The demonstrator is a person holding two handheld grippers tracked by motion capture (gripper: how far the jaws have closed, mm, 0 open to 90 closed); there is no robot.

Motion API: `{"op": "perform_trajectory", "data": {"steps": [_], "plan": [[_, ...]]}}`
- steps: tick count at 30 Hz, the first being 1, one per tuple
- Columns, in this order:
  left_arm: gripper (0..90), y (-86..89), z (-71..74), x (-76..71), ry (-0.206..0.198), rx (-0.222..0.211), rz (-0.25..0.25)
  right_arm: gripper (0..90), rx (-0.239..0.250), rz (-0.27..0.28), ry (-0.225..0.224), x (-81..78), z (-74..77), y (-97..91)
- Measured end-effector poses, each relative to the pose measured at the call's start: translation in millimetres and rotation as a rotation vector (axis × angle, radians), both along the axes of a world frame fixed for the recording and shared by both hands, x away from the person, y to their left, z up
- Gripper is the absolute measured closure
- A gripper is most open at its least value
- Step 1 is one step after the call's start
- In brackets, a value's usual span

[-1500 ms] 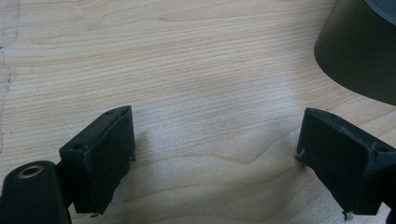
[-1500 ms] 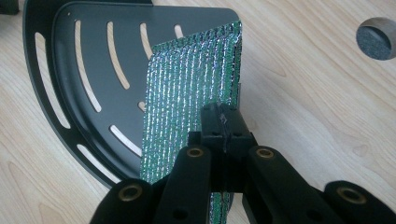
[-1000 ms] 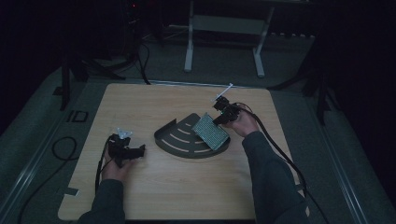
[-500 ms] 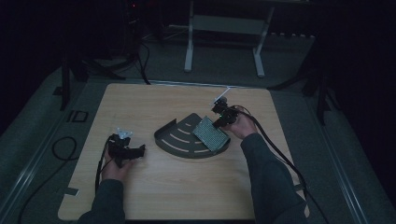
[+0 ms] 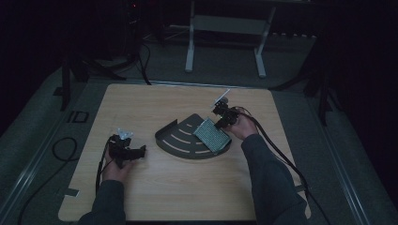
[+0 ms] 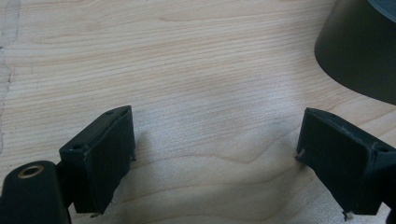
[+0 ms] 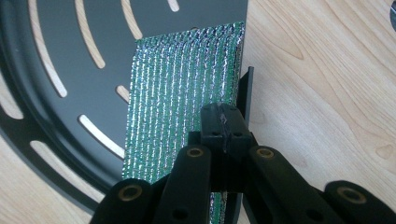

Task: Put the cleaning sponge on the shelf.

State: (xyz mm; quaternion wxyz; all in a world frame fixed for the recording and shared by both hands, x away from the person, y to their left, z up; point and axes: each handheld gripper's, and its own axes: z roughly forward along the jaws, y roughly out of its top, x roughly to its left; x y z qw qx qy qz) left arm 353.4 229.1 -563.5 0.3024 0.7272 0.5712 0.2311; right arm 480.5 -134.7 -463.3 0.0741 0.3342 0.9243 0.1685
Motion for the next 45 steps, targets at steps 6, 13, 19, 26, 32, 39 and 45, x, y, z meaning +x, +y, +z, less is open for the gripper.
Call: {"op": "perform_trajectory", "data": {"steps": [6, 13, 19, 26, 32, 39, 45], "plan": [[11.7, 0.0, 0.0, 0.0, -0.001, 0.000, 0.000, 89.7, -0.021, -0.012, -0.007, 2.6, -6.3, -1.4], [11.7, 0.0, 0.0, 0.0, 0.000, 0.001, 0.000, 89.5, -0.022, -0.013, -0.007, 4.3, -9.9, 0.8], [11.7, 0.0, 0.0, 0.0, 0.000, 0.001, 0.000, 89.3, -0.042, -0.015, -0.015, 4.5, -12.1, 1.4], [11.7, 0.0, 0.0, 0.0, 0.000, 0.001, 0.000, 88.7, -0.043, -0.018, -0.022, 5.0, -12.7, 1.5], [11.7, 0.0, 0.0, 0.0, 0.000, 0.001, 0.000, 89.4, -0.042, -0.019, -0.023, 5.1, -12.9, 1.6], [11.7, 0.0, 0.0, 0.0, 0.000, 0.000, 0.000, 87.5, -0.041, -0.024, -0.031, 3.4, -10.4, 0.3], [11.7, 0.0, -0.1, 0.0, -0.001, 0.000, 0.000, 73.5, -0.030, -0.012, -0.056, -4.0, -3.0, -2.2]]}}
